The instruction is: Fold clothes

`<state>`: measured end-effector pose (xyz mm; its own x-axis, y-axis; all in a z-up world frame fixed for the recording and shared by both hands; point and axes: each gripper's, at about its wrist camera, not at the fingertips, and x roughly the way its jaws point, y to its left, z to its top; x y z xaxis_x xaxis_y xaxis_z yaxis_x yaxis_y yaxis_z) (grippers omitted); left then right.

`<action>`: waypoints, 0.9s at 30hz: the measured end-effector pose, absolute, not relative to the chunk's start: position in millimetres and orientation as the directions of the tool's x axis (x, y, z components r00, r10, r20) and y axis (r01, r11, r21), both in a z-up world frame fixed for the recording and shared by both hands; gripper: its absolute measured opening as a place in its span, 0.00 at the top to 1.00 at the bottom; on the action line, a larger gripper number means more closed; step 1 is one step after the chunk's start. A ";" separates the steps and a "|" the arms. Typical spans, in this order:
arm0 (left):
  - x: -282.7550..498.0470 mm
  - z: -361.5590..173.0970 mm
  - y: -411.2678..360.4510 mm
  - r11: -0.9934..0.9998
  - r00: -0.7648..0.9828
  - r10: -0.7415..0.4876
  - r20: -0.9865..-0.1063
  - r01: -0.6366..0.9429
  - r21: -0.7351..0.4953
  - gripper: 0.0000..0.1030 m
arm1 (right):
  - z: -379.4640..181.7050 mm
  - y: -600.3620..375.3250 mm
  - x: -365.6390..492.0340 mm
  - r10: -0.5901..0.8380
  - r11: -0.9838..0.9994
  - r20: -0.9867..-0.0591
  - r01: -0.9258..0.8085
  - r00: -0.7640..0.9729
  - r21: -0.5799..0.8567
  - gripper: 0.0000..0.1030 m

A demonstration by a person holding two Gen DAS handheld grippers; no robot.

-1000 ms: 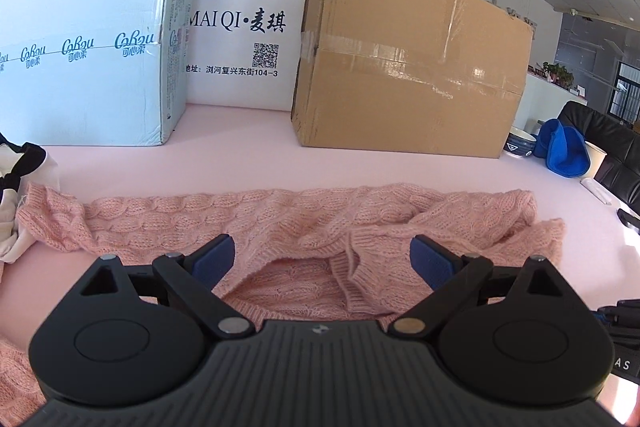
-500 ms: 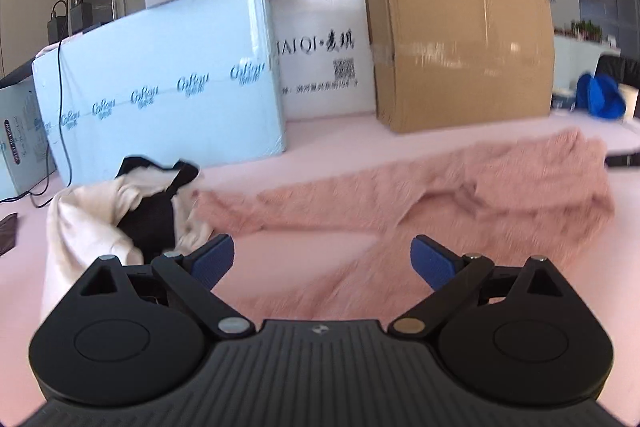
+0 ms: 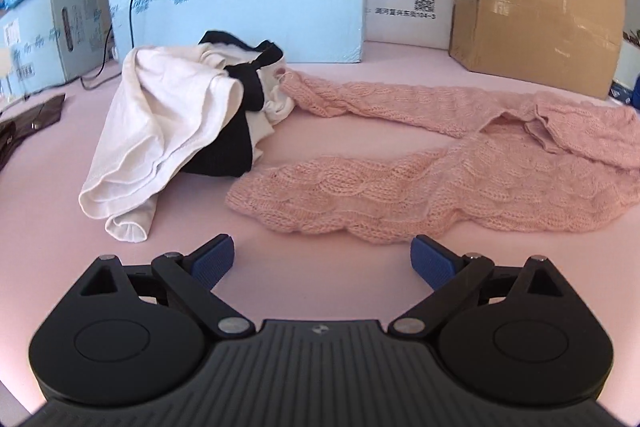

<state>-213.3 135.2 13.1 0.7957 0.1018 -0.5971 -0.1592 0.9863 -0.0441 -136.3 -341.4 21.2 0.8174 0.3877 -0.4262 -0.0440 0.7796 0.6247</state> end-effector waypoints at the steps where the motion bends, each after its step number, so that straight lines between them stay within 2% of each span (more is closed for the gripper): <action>1: -212.0 14.0 137.1 0.981 0.797 0.112 -0.594 -0.183 -0.060 0.08 | 19.9 -346.8 -136.4 0.388 0.757 -0.418 -0.026 0.821 0.652 0.26; 3: -208.8 15.5 139.6 0.970 0.797 0.123 -0.592 -0.223 -0.098 0.08 | 18.0 -355.6 -136.5 0.388 0.718 -0.404 0.004 0.828 0.696 0.27; 5: -206.0 16.3 142.1 0.953 0.798 0.121 -0.591 -0.260 -0.156 0.07 | 19.3 -352.0 -136.8 0.379 0.735 -0.413 0.002 0.828 0.678 0.27; 10: -200.0 22.3 154.6 0.869 0.792 0.113 -0.600 -0.372 -0.327 0.07 | 25.1 -331.3 -139.7 0.324 0.837 -0.451 -0.030 0.832 0.547 0.23; 14: -197.9 25.2 168.8 0.778 0.806 0.017 -0.591 -0.382 -0.499 0.07 | 27.1 -315.9 -141.5 0.291 0.889 -0.473 -0.053 0.832 0.454 0.19; 15: -196.6 25.3 169.9 0.768 0.806 0.010 -0.592 -0.385 -0.511 0.12 | 26.9 -315.4 -141.9 0.291 0.891 -0.474 -0.056 0.831 0.450 0.19; 16: -194.6 25.7 170.2 0.762 0.804 0.004 -0.595 -0.388 -0.518 0.26 | 26.5 -315.3 -142.1 0.292 0.892 -0.474 -0.057 0.831 0.449 0.19; 20: -189.1 25.1 165.8 0.779 0.788 0.034 -0.615 -0.406 -0.477 0.52 | 24.9 -318.6 -142.8 0.300 0.883 -0.467 -0.057 0.832 0.467 0.19; 22: -188.0 23.7 165.9 0.785 0.779 0.044 -0.625 -0.414 -0.461 0.73 | 24.9 -318.6 -142.7 0.300 0.883 -0.467 -0.056 0.832 0.466 0.19; 24: -186.6 20.7 168.2 0.783 0.771 0.029 -0.636 -0.414 -0.465 0.87 | 25.0 -318.0 -142.6 0.299 0.884 -0.469 -0.057 0.831 0.463 0.18; 27: -186.8 18.5 169.6 0.788 0.768 0.026 -0.640 -0.410 -0.460 0.91 | 25.1 -318.0 -142.7 0.299 0.885 -0.470 -0.057 0.831 0.462 0.18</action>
<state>-186.8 169.6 18.5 0.7682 0.0256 -0.6397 -0.4096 0.7876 -0.4604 -142.7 -318.0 25.1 0.8306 0.2989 -0.4699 -0.0570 0.8850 0.4622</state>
